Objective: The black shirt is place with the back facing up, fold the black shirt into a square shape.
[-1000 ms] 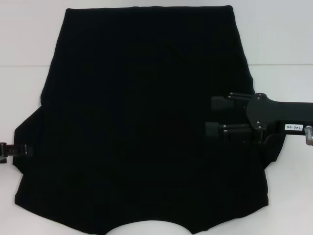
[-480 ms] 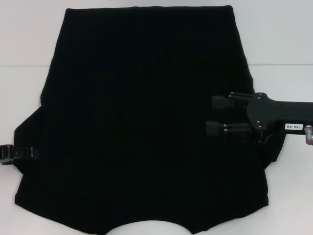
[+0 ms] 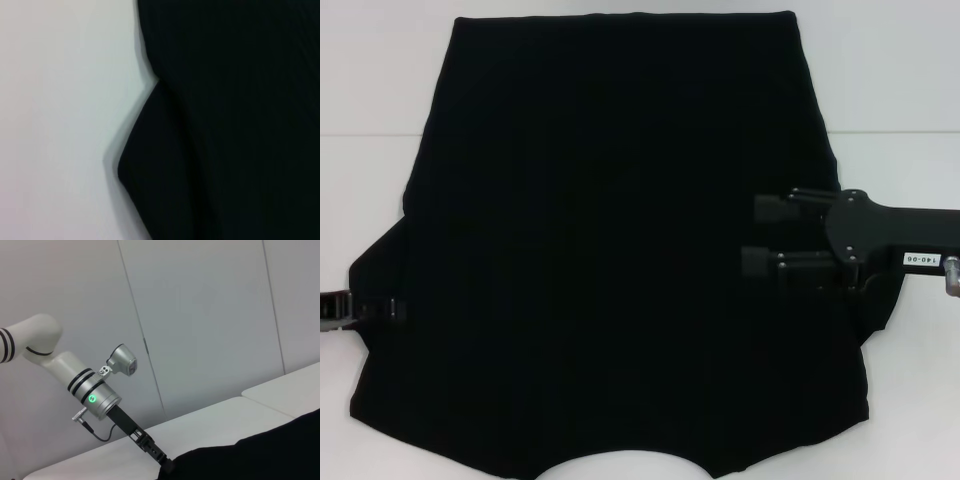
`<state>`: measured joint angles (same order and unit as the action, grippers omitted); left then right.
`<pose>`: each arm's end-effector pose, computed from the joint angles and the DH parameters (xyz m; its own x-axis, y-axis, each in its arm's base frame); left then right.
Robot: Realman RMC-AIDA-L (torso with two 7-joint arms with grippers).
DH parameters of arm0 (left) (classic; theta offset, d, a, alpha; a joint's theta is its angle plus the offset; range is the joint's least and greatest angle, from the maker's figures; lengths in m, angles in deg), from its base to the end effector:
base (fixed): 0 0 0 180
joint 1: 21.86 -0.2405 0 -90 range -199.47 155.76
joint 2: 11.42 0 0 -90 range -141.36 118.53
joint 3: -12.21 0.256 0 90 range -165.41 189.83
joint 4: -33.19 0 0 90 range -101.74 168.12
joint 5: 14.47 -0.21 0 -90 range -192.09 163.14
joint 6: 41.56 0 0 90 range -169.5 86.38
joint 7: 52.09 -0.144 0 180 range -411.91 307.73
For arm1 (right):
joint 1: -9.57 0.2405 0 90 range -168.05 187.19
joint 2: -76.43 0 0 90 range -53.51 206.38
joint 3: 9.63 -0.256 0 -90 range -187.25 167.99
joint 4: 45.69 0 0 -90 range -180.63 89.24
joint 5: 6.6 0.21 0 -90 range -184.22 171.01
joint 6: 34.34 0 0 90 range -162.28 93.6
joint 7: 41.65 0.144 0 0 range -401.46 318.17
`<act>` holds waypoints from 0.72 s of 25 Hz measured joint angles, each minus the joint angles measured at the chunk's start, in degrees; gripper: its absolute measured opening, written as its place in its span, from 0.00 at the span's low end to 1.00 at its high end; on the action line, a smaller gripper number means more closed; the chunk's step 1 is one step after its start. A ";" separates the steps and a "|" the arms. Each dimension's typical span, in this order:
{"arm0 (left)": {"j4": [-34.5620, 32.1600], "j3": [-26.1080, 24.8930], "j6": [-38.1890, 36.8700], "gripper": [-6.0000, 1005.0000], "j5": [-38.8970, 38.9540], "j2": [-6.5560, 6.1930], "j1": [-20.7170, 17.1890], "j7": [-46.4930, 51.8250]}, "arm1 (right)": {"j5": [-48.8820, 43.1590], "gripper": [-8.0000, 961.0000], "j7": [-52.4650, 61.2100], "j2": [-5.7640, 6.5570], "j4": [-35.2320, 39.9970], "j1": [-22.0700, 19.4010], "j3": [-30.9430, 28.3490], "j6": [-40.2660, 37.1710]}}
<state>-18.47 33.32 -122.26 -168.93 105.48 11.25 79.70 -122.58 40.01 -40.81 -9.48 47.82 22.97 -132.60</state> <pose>-0.3511 0.3417 0.0801 0.2236 0.8852 0.4080 0.9407 -0.0865 -0.3279 0.2176 0.3512 0.0212 0.7678 -0.2788 -0.5769 -0.3672 -0.9293 -0.0396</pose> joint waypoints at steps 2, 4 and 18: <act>0.35 0.00 0.56 0.79 0.10 -0.06 0.15 0.02 | 0.28 0.92 -0.01 0.01 0.00 -0.02 0.00 -0.13; 1.23 -0.02 1.06 0.79 0.04 -0.29 0.43 -0.03 | 0.40 0.92 -0.04 0.08 0.00 -0.03 0.00 -0.24; 2.00 1.37 3.36 0.23 -0.21 -0.30 0.76 -0.26 | 0.66 0.92 -0.31 0.18 0.00 -0.23 0.00 -0.17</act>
<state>-16.47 34.69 -118.90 -169.14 105.17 12.01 79.44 -121.92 39.69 -40.63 -9.49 47.59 22.98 -132.77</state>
